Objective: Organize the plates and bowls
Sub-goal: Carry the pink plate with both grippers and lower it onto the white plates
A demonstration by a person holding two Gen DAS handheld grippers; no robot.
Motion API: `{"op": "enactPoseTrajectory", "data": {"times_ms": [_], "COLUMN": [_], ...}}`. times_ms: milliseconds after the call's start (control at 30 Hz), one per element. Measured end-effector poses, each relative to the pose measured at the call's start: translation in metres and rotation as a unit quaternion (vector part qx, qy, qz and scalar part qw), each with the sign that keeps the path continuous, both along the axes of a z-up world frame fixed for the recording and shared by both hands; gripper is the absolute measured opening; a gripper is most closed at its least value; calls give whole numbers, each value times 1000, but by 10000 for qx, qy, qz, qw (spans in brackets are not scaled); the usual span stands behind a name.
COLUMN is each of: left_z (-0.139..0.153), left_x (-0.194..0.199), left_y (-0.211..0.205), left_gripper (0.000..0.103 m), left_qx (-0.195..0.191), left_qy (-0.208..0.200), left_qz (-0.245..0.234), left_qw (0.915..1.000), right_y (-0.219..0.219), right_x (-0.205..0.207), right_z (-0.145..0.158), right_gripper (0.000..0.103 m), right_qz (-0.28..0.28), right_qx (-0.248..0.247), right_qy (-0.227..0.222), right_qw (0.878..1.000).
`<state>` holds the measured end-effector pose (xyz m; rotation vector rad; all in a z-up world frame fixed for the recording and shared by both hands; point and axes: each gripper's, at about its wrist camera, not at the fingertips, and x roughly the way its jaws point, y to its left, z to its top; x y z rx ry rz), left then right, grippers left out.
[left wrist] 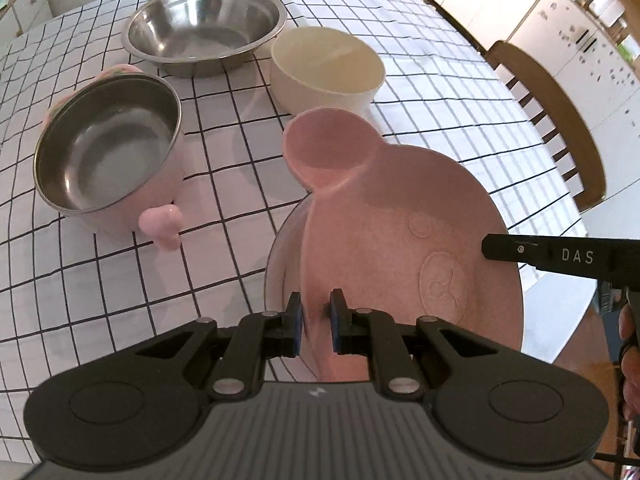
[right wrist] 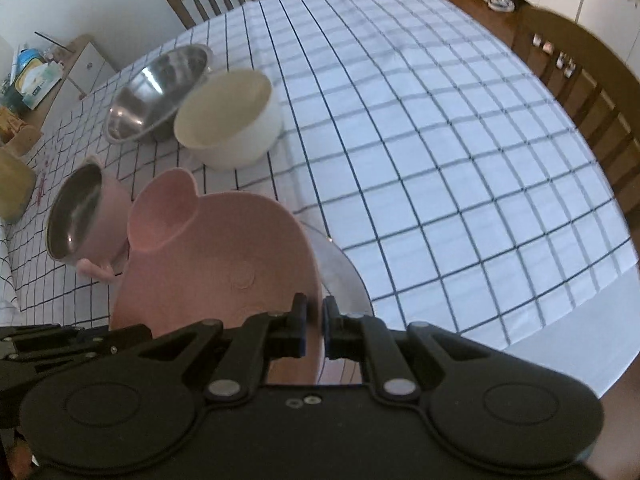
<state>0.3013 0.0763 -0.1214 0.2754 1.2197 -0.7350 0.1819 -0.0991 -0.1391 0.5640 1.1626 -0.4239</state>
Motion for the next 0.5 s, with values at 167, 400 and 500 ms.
{"op": "enactPoseTrajectory", "data": {"times_ms": [167,400,500], "left_z": [-6,-11,-15], "left_x": [2,4,8], "left_y": [-2,-7,-5], "left_gripper": [12,12,12], "left_qx": [147,248,280], "left_qy": [-24,-87,-3], "left_qz": [59,92,147], "left_qw": [9999,9996,9995], "right_y": [-2,-10,-11], "right_x": [2,7,8], "right_z": [-13,-26,-31], "right_gripper": [9,10,10], "right_qz": [88,155,179], "right_qx": [181,377,449], "right_qy": [3,26,17], "right_qw": [9998,9992,9988]}}
